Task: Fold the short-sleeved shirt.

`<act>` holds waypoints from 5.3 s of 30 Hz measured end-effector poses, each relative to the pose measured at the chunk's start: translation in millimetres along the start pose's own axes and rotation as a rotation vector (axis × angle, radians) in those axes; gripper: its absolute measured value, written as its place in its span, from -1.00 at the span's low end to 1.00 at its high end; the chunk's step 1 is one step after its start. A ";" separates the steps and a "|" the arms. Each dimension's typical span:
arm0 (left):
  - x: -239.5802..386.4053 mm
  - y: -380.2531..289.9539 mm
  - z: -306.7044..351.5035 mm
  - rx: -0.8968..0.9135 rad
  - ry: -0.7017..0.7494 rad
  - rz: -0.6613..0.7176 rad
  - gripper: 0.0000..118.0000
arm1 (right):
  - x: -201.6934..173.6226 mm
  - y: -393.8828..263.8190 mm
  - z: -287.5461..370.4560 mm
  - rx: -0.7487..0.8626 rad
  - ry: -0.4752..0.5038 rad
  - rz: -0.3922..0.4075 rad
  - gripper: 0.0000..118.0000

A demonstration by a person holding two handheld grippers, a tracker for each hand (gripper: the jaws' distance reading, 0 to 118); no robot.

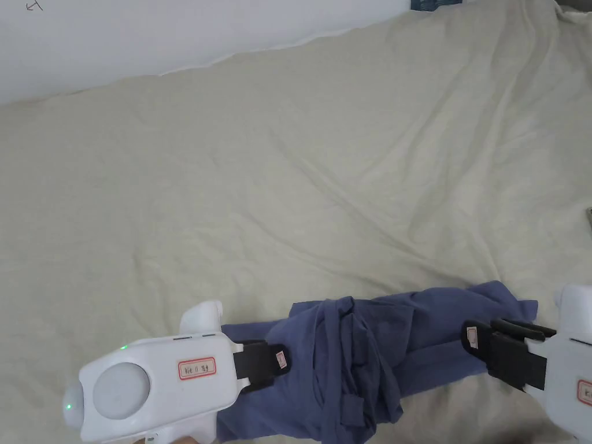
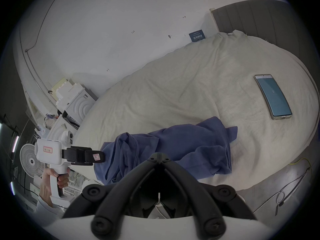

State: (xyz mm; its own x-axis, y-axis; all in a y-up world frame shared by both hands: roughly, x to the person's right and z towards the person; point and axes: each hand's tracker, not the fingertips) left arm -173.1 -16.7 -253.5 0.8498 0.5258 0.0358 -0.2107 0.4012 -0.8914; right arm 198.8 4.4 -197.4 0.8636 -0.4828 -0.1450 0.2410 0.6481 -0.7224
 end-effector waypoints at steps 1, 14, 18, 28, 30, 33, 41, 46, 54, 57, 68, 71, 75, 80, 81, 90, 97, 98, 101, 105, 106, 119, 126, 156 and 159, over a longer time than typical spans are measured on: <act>0.2 -1.9 -5.6 -0.012 0.012 -0.002 -1.00 | 0.2 -0.1 -0.5 -0.002 -0.001 0.001 -1.00; 44.7 10.9 -38.6 -0.063 0.004 -0.101 -1.00 | 6.3 3.9 -3.8 -0.006 -0.012 -0.016 -1.00; 54.7 17.2 -48.7 -0.084 0.021 -0.142 -1.00 | 8.7 4.5 -5.1 -0.012 -0.018 -0.018 -1.00; 94.2 15.3 -72.1 -0.160 -0.071 -0.220 -1.00 | 8.7 4.9 -10.3 -0.030 -0.027 -0.011 -1.00; 94.3 13.8 -72.9 -0.151 -0.087 -0.220 -1.00 | 6.0 5.8 -8.4 -0.029 -0.031 -0.007 -1.00; 79.8 19.3 -59.1 -0.123 -0.178 -0.170 -1.00 | 1.8 7.1 -1.1 -0.015 -0.033 -0.001 -1.00; -4.9 39.1 26.0 0.054 -0.157 -0.035 -1.00 | -17.2 7.9 0.6 -0.014 -0.046 0.026 -1.00; -78.8 27.1 70.5 0.114 -0.129 0.121 -0.78 | -39.3 7.5 -0.5 -0.002 -0.043 0.053 -1.00; -132.6 10.9 66.2 0.055 -0.207 0.221 0.69 | -63.8 2.9 -15.0 -0.027 -0.027 0.050 -1.00; -135.2 13.4 44.7 -0.020 -0.324 0.253 0.69 | -73.6 4.4 -19.7 -0.041 -0.014 0.067 -1.00; -132.2 33.1 -4.1 -0.111 -0.479 0.202 0.69 | -96.0 12.9 -27.0 -0.052 -0.052 0.161 -1.00; -125.1 34.2 -15.4 -0.176 -0.454 0.133 0.68 | -97.0 16.4 -30.7 -0.044 -0.050 0.155 -1.00; -110.4 39.0 -14.8 -0.198 -0.447 0.023 0.58 | -97.1 17.3 -36.0 -0.063 -0.066 0.156 -1.00; -108.7 40.8 -18.0 -0.173 -0.341 -0.058 -0.53 | -93.5 13.6 -37.2 -0.073 -0.091 0.155 -1.00; -112.5 41.5 -18.3 -0.174 -0.386 -0.027 -0.54 | -91.7 13.4 -36.9 -0.071 -0.077 0.115 -1.00; -125.3 46.1 1.9 -0.156 -0.319 0.017 -0.62 | -87.4 14.4 -36.6 -0.075 -0.103 0.086 -1.00; -171.1 60.1 58.2 -0.040 -0.190 0.070 -0.64 | -87.3 15.6 -35.2 -0.059 -0.094 0.082 -1.00; -180.6 62.5 70.0 -0.004 -0.166 0.101 -0.64 | -88.0 15.7 -36.6 -0.058 -0.093 0.079 -1.00; -201.1 67.0 108.7 0.073 -0.073 0.144 -0.64 | -91.7 15.9 -40.0 -0.063 -0.079 0.086 -1.00; -225.9 65.5 151.2 0.128 0.036 0.292 -0.64 | -94.6 13.6 -44.4 -0.066 -0.057 0.081 -1.00; -226.3 64.2 156.9 0.130 0.073 0.289 -0.64 | -94.9 12.8 -45.3 -0.066 -0.052 0.078 -1.00; -87.2 88.4 136.2 0.050 0.067 0.171 -0.64 | -77.3 12.6 -45.9 -0.065 0.001 0.050 -1.00; -13.6 113.5 53.5 -0.082 -0.059 0.100 -0.64 | -46.0 22.6 -30.9 -0.059 0.001 0.058 -1.00; 13.1 68.1 25.1 0.138 0.103 -0.100 -1.00 | -10.1 12.4 -18.8 -0.035 0.013 -0.041 -1.00; 1.4 58.2 -0.7 0.052 -0.053 0.025 -1.00 | -8.0 12.8 -19.7 -0.039 0.007 -0.038 -1.00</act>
State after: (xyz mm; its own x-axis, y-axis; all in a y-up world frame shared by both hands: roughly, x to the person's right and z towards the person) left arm -183.8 6.9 -305.6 0.8175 0.5745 0.0394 -0.2571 0.4254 -0.8677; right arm 186.2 5.0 -218.8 0.8511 -0.5107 -0.1217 0.2557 0.6057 -0.7534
